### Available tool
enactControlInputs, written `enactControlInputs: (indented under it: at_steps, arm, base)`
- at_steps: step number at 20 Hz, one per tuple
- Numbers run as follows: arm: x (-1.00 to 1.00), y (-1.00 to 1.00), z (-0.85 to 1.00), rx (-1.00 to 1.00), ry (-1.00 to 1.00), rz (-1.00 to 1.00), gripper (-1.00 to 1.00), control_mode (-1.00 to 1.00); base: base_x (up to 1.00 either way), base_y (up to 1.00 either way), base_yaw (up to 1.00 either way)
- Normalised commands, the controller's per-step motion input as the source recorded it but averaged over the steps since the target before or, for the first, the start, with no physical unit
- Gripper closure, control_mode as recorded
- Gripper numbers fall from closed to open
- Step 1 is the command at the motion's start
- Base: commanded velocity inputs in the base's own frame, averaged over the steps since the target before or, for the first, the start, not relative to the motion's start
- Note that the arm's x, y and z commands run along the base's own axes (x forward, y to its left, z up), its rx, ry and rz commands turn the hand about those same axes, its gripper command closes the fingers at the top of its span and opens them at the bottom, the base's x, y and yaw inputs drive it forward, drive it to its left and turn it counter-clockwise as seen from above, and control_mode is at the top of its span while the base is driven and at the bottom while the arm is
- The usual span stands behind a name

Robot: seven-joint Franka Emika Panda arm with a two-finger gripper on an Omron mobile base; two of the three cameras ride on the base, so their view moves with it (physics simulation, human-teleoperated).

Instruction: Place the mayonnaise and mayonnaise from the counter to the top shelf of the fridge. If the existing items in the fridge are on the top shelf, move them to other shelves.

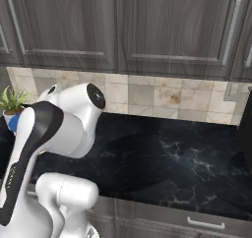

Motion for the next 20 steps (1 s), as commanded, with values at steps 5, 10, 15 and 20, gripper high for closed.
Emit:
enactControlInputs:
  at_steps: [5, 10, 15, 20]
  arm:
    - [-0.37, -0.05, 0.0, 0.07, -0.07, -0.06, 1.0, 1.0]
    - [0.0, 0.0, 0.0, 0.0, 0.0, 0.0, 1.0, 1.0]
    - [0.0, 0.0, 0.0, 0.0, 0.0, 0.0, 1.0, 1.0]
    - [0.0, 0.0, 0.0, 0.0, 0.0, 0.0, 1.0, 1.0]
  base:
    - [-0.4, -0.11, -0.12]
    - [-1.0, -0.33, -0.46]
    - [-1.0, -0.47, -0.48]
    - [-1.0, -0.52, -0.48]
